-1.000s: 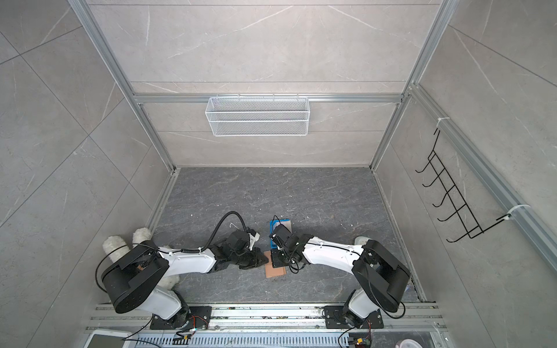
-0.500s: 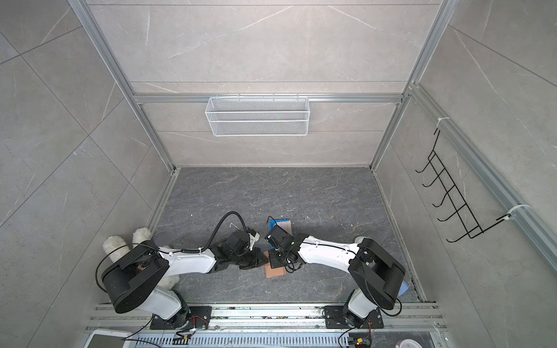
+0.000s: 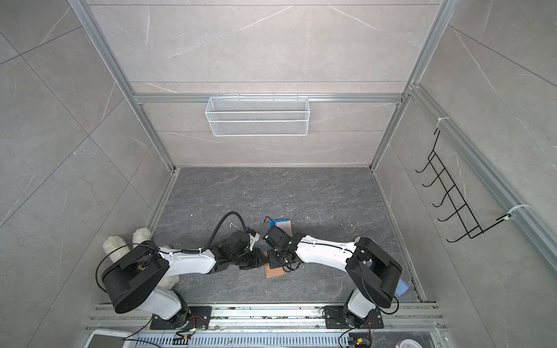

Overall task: Insert credit cards into a card holder
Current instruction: Close the button on the card holder.

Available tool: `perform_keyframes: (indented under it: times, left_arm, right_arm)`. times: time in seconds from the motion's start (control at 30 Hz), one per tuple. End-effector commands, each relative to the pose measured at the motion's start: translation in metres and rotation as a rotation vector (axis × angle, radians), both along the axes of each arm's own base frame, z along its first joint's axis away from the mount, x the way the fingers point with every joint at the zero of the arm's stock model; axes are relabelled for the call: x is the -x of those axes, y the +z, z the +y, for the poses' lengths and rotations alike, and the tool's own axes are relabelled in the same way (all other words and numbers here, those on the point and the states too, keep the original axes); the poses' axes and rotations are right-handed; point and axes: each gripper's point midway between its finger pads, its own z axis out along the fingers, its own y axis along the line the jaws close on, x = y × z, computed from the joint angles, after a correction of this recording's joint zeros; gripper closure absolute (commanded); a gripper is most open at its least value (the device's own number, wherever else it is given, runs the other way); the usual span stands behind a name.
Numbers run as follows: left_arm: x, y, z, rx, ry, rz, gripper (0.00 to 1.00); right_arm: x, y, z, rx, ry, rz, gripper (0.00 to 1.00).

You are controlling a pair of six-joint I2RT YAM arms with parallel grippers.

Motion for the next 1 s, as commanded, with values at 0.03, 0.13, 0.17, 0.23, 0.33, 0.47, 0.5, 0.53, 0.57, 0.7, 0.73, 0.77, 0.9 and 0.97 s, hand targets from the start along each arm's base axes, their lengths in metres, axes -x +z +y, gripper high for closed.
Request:
perform_keyframes:
  times: [0.03,0.13,0.17,0.23,0.33,0.47,0.5,0.53,0.57,0.7,0.73,0.77,0.9,0.97]
  left_arm:
    - [0.009,-0.014,0.006,-0.045,0.003,0.030,0.85]
    - [0.008,-0.014,0.006,-0.045,0.004,0.029,0.85]
    - [0.008,-0.014,0.006,-0.045,0.004,0.028,0.85]
    - [0.009,-0.014,0.006,-0.046,0.004,0.031,0.85]
    - [0.009,-0.014,0.006,-0.045,0.006,0.031,0.84]
    - [0.009,-0.015,0.007,-0.048,0.007,0.032,0.85]
    - [0.009,-0.015,0.007,-0.047,0.006,0.032,0.85]
    - [0.009,-0.014,0.006,-0.046,0.005,0.031,0.85]
    - [0.009,-0.014,0.007,-0.046,0.006,0.031,0.85]
    - [0.009,-0.014,0.007,-0.045,0.006,0.032,0.85]
    - [0.010,-0.014,0.007,-0.046,0.004,0.031,0.85]
    - [0.010,-0.014,0.006,-0.045,0.003,0.032,0.85]
    - [0.010,-0.013,0.007,-0.044,0.005,0.030,0.85]
    - [0.010,-0.015,0.008,-0.048,0.006,0.031,0.85]
  right_arm:
    - [0.022,-0.026,-0.012,0.081,0.009,0.093,1.00]
    - [0.023,-0.028,-0.012,0.088,0.008,0.100,1.00]
    - [0.023,-0.029,-0.013,0.093,0.005,0.102,1.00]
    - [0.023,-0.030,-0.014,0.096,0.003,0.105,1.00]
    - [0.024,-0.032,-0.015,0.105,0.002,0.110,1.00]
    - [0.024,-0.036,-0.019,0.124,-0.009,0.111,1.00]
    - [0.024,-0.036,-0.020,0.128,-0.012,0.109,1.00]
    - [0.024,-0.036,-0.020,0.128,-0.015,0.109,1.00]
    - [0.023,-0.036,-0.021,0.131,-0.018,0.107,1.00]
    - [0.023,-0.037,-0.026,0.160,-0.031,0.107,1.00]
    - [0.023,-0.039,-0.028,0.175,-0.036,0.109,1.00]
    - [0.023,-0.040,-0.030,0.186,-0.039,0.112,1.00]
    - [0.023,-0.041,-0.034,0.200,-0.059,0.110,1.00]
    - [0.023,-0.041,-0.037,0.207,-0.069,0.108,1.00]
